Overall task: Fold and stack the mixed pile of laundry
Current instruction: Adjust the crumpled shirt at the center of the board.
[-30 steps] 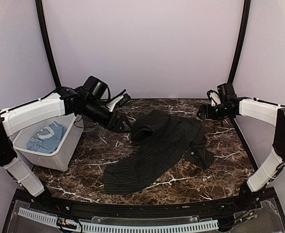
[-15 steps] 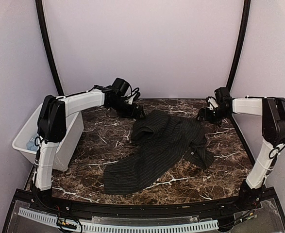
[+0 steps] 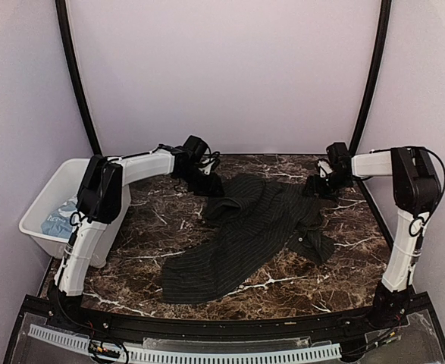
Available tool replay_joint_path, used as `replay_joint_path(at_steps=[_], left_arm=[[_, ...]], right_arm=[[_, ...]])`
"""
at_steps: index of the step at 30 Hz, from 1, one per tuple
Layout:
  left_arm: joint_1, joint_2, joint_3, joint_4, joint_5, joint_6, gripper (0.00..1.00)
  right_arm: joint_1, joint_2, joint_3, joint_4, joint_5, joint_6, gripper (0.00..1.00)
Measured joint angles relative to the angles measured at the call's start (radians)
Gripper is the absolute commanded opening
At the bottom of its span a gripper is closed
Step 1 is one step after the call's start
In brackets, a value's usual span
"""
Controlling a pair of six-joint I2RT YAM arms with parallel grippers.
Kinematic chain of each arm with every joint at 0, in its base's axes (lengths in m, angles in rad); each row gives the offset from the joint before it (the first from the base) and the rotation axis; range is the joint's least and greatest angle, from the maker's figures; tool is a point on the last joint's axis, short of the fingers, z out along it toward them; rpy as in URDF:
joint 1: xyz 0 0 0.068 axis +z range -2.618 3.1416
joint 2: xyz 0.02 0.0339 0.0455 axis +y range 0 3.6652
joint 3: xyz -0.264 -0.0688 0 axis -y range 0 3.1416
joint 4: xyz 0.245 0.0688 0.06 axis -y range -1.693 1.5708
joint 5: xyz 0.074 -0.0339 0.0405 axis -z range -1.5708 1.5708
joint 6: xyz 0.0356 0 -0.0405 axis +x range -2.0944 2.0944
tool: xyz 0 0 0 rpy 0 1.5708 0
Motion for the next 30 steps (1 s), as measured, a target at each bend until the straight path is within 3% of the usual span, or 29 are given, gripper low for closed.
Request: replay_joint_path(at_steps=[2, 4, 5, 13, 19, 26, 27, 30], left_arm=[[0.0, 0.009, 0.0, 0.0, 0.015, -0.01, 0.11], [0.0, 0.012, 0.0, -0.002, 0.026, -0.021, 0.01], [0.0, 0.012, 0.0, -0.002, 0.031, -0.013, 0.0], [0.005, -0.1, -0.072, -0.014, -0.051, 0.018, 0.0], [0.016, -0.397, -0.225, 0.01, -0.131, 0.067, 0.0], [-0.009, -0.814, -0.586, 0.141, -0.156, 0.155, 0.0], [-0.032, -0.865, -0.64, 0.147, -0.164, 0.177, 0.0], [-0.127, -0.958, -0.765, 0.135, -0.168, 0.229, 0.0]], right_arm=[[0.0, 0.009, 0.007, -0.004, -0.013, 0.003, 0.32], [0.0, 0.011, 0.019, -0.017, -0.03, -0.004, 0.03], [0.0, 0.011, 0.033, -0.025, -0.039, -0.005, 0.0], [0.0, -0.062, 0.11, -0.078, -0.044, -0.027, 0.0], [-0.006, -0.225, 0.141, -0.095, -0.029, -0.056, 0.0], [0.016, -0.425, 0.126, -0.105, -0.13, -0.063, 0.0], [0.041, -0.475, 0.088, -0.101, -0.145, -0.062, 0.01], [0.109, -0.566, -0.011, -0.11, -0.184, -0.058, 0.3]])
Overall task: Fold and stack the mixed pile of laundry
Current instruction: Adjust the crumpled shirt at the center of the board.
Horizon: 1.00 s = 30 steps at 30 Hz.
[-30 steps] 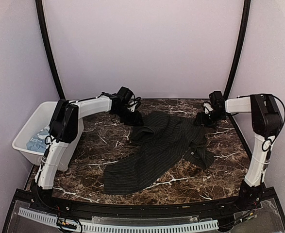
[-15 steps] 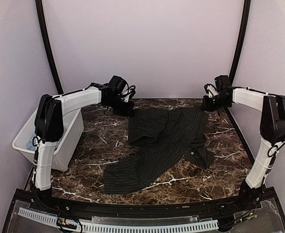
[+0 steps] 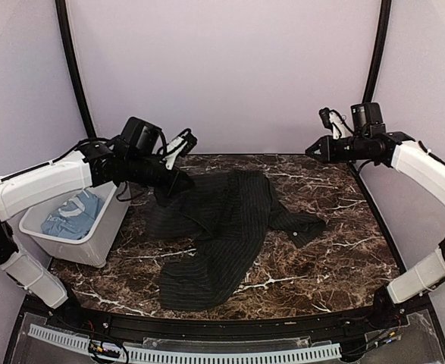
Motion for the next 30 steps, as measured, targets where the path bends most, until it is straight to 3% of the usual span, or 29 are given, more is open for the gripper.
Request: replay_joint_path(at_steps=[4, 9, 11, 14, 18, 23, 30], left_arm=[[-0.079, 0.001, -0.101, -0.085, 0.035, 0.047, 0.0], [-0.093, 0.045, -0.173, -0.219, 0.009, 0.079, 0.0], [-0.093, 0.061, -0.168, -0.257, -0.021, 0.079, 0.06], [-0.093, 0.107, -0.131, -0.298, -0.082, 0.077, 0.36], [-0.079, 0.133, -0.114, -0.305, -0.124, 0.044, 0.63], [0.004, 0.13, -0.105, -0.29, -0.098, -0.019, 0.71], [0.082, 0.15, -0.088, -0.275, -0.116, -0.084, 0.7]], right_arm=[[0.006, 0.027, -0.084, -0.007, -0.021, 0.0, 0.52], [-0.019, 0.202, -0.047, -0.015, -0.043, 0.009, 0.64], [-0.018, 0.289, 0.024, -0.012, -0.06, 0.011, 0.65], [-0.014, 0.427, 0.163, -0.001, -0.082, 0.01, 0.65], [-0.007, 0.576, 0.303, 0.012, -0.1, 0.014, 0.7], [0.013, 0.733, 0.423, 0.005, -0.11, 0.024, 0.72], [0.041, 0.835, 0.464, -0.014, -0.095, 0.032, 0.56]])
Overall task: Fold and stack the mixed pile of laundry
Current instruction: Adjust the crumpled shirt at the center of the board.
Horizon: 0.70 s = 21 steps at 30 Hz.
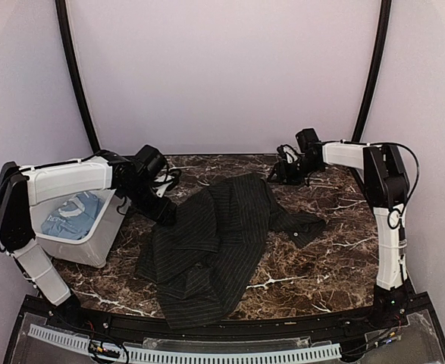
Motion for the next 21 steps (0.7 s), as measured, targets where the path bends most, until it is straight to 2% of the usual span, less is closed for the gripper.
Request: replay_joint_path(at_steps=[3, 8, 17, 21], left_arm=[[0.0, 0.024, 0.016, 0.005, -0.01, -0.016, 0.62], [0.012, 0.063, 0.039, 0.006, -0.02, -0.031, 0.59], [0.028, 0.121, 0.051, 0.005, -0.028, -0.045, 0.64], [0.028, 0.125, 0.052, 0.005, -0.028, -0.054, 0.69]], right_arm=[[0.0, 0.011, -0.002, 0.003, 0.023, -0.002, 0.53], [0.002, 0.019, -0.013, 0.003, 0.048, -0.003, 0.5], [0.051, 0.087, 0.042, -0.013, 0.083, -0.023, 0.43], [0.069, 0.096, 0.055, -0.015, 0.074, -0.028, 0.32]])
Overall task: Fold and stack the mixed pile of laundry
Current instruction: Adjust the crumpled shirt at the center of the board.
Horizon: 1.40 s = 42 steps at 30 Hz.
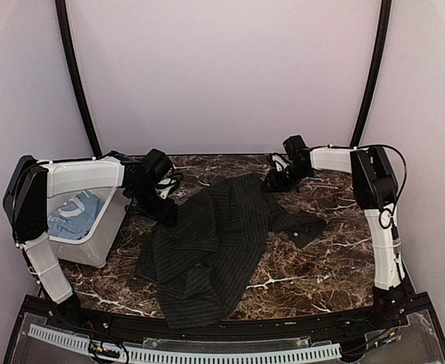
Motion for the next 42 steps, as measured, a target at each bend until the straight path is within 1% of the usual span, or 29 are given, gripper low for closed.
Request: replay_joint_path(at_steps=[1, 2, 4, 6, 7, 8, 10, 11, 12, 14, 16, 21, 24, 26, 28, 30, 31, 33, 36, 37, 38, 39, 40, 41, 42], left_arm=[[0.0, 0.004, 0.0, 0.0, 0.0, -0.002, 0.69], [0.0, 0.01, 0.0, 0.0, 0.0, -0.007, 0.69], [0.0, 0.028, 0.0, 0.0, 0.0, -0.018, 0.69], [0.0, 0.049, 0.0, 0.0, 0.0, -0.027, 0.63], [0.0, 0.06, 0.0, 0.0, 0.0, -0.032, 0.56], [0.0, 0.071, 0.0, 0.001, 0.0, -0.036, 0.51], [0.0, 0.084, 0.0, 0.002, 0.001, -0.047, 0.28], [0.002, 0.087, 0.0, 0.005, 0.004, -0.055, 0.23], [0.004, 0.087, 0.002, 0.007, 0.005, -0.058, 0.12], [0.006, 0.087, 0.019, 0.006, 0.006, -0.064, 0.04], [0.008, 0.087, 0.06, 0.004, -0.007, -0.067, 0.0], [0.011, 0.08, 0.192, 0.012, -0.034, -0.064, 0.0], [0.012, 0.049, 0.222, 0.024, -0.039, -0.055, 0.0], [0.01, 0.003, 0.217, 0.031, -0.036, -0.046, 0.0], [0.004, -0.065, 0.179, 0.045, -0.025, -0.036, 0.0], [-0.017, -0.167, 0.095, 0.055, -0.007, -0.019, 0.0], [-0.039, -0.219, 0.051, 0.047, 0.003, -0.012, 0.0], [-0.107, -0.293, -0.017, 0.018, 0.027, 0.007, 0.0], [-0.215, -0.307, -0.069, -0.045, 0.057, 0.034, 0.0], [-0.247, -0.292, -0.083, -0.068, 0.069, 0.042, 0.02], [-0.27, -0.272, -0.096, -0.089, 0.074, 0.05, 0.05], [-0.283, -0.248, -0.104, -0.11, 0.078, 0.057, 0.15], [-0.288, -0.225, -0.107, -0.127, 0.079, 0.063, 0.22], [-0.291, -0.197, -0.106, -0.144, 0.079, 0.071, 0.38], [-0.291, -0.172, -0.103, -0.155, 0.077, 0.076, 0.49]], right_arm=[[0.003, 0.0, 0.0, -0.004, -0.008, 0.001, 0.28], [0.004, 0.0, -0.002, -0.006, -0.013, -0.002, 0.21], [0.007, 0.0, -0.009, -0.009, -0.029, 0.004, 0.0], [0.008, -0.001, -0.022, -0.011, -0.045, 0.001, 0.0], [0.007, -0.004, -0.028, -0.012, -0.05, 0.001, 0.0], [0.007, -0.011, -0.037, -0.013, -0.054, 0.002, 0.0], [0.007, -0.037, -0.064, -0.014, -0.053, 0.003, 0.0], [0.007, -0.06, -0.081, -0.014, -0.051, 0.003, 0.0], [0.006, -0.086, -0.097, -0.016, -0.048, 0.003, 0.0], [0.003, -0.143, -0.113, -0.02, -0.045, 0.003, 0.0], [-0.004, -0.22, -0.116, -0.021, -0.046, 0.003, 0.0], [-0.037, -0.399, -0.113, -0.014, -0.043, 0.003, 0.0], [-0.056, -0.48, -0.116, -0.017, -0.035, 0.002, 0.0], [-0.066, -0.55, -0.157, -0.012, -0.028, 0.002, 0.0], [-0.063, -0.658, -0.271, -0.001, -0.014, 0.01, 0.0], [-0.037, -0.782, -0.413, 0.0, 0.022, 0.031, 0.0], [-0.004, -0.866, -0.515, -0.006, 0.043, 0.05, 0.0], [0.064, -0.988, -0.658, -0.024, 0.071, 0.094, 0.0], [0.171, -1.139, -0.85, -0.063, 0.094, 0.191, 0.0], [0.195, -1.175, -0.901, -0.08, 0.101, 0.226, 0.0], [0.212, -1.196, -0.937, -0.093, 0.105, 0.252, 0.09], [0.234, -1.214, -0.977, -0.111, 0.104, 0.289, 0.36], [0.244, -1.217, -0.997, -0.124, 0.103, 0.315, 0.66], [0.255, -1.211, -1.012, -0.143, 0.102, 0.333, 0.88], [0.264, -1.2, -1.019, -0.162, 0.104, 0.344, 0.97]])
